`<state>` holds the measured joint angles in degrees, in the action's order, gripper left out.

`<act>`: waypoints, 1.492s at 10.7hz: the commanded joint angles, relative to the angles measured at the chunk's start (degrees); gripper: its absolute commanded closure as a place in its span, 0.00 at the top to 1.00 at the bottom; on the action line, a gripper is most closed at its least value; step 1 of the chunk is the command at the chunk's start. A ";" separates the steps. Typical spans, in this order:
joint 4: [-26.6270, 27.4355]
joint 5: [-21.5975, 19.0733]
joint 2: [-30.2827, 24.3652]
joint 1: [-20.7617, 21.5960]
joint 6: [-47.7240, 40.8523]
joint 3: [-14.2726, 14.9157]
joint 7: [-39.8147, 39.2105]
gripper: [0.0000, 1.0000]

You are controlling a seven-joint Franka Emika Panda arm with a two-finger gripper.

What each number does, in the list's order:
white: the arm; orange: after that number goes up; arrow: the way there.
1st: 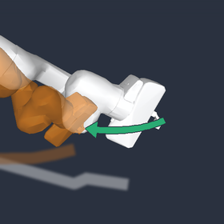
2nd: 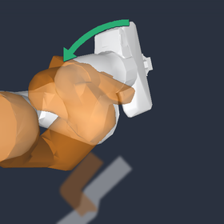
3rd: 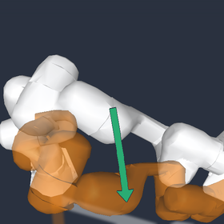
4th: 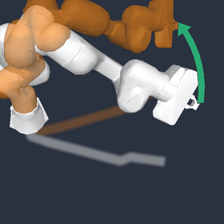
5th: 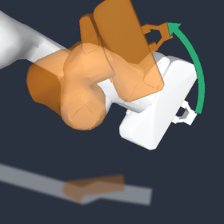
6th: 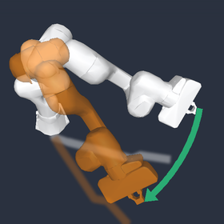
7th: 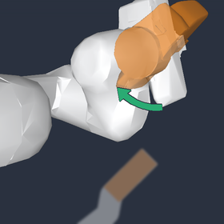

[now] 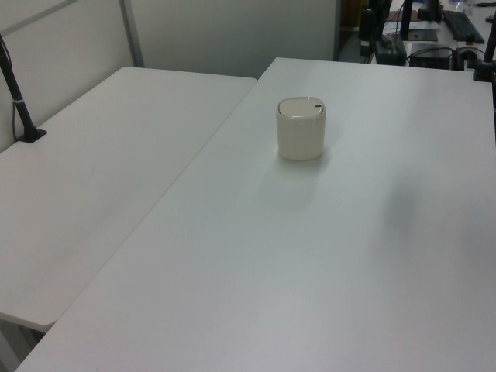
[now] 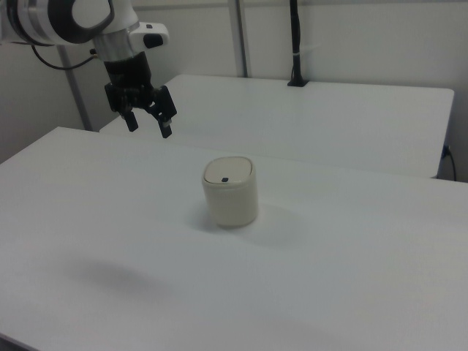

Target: Open the trash bin

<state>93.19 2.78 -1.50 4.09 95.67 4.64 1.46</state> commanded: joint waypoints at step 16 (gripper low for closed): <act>-0.20 0.04 1.15 -0.22 -0.22 0.01 -8.20 1.00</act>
<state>93.23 2.78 -0.99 4.04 95.67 4.50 -0.75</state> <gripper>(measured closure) 0.000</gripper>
